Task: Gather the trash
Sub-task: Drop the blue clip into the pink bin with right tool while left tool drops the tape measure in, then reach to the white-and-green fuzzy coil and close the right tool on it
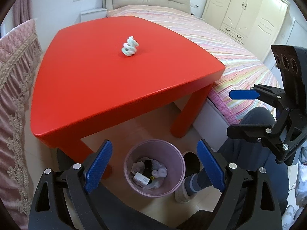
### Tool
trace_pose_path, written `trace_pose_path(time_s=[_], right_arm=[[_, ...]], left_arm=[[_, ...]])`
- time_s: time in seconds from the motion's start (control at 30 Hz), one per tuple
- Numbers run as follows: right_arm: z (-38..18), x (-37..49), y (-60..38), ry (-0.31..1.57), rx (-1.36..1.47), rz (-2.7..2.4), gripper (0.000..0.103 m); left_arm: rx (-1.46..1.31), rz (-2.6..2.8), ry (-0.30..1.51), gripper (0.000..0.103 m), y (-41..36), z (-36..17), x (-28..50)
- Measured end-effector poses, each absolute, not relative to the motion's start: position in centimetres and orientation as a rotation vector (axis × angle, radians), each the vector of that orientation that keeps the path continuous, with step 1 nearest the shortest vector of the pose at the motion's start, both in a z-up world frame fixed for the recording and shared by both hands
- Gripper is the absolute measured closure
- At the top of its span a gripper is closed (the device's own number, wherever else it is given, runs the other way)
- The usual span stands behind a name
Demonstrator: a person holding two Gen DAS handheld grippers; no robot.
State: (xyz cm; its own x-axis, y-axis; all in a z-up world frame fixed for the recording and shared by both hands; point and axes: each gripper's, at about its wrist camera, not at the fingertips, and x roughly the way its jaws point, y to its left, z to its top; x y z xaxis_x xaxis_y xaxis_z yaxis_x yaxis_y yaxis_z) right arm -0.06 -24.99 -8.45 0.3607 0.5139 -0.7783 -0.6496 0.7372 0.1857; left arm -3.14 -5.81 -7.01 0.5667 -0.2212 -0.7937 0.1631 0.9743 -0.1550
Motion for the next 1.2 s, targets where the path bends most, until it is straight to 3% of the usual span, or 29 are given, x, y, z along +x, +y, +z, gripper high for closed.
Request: trace_pose_path(time_s=[0.03, 0.67, 1.2], right_arm=[[-8.4, -0.1, -24.9, 0.936, -0.164, 0.755, 0.003], [-2.7, 5.9, -22.0, 0.874, -0.202, 0.779, 0.003], [-2.0, 16.4, -15.0, 0.999, -0.286, 0.751, 0.003]], left_arm=[[-0.068, -0.222, 0.939, 0.006, -5.7, -6.9, -3.1], [-0.043, -0.147, 0.864, 0.006, -2.2, -2.8, -0.5], [-0.045, -0.096, 0.880, 0.006, 0.5, -1.9, 2.9]])
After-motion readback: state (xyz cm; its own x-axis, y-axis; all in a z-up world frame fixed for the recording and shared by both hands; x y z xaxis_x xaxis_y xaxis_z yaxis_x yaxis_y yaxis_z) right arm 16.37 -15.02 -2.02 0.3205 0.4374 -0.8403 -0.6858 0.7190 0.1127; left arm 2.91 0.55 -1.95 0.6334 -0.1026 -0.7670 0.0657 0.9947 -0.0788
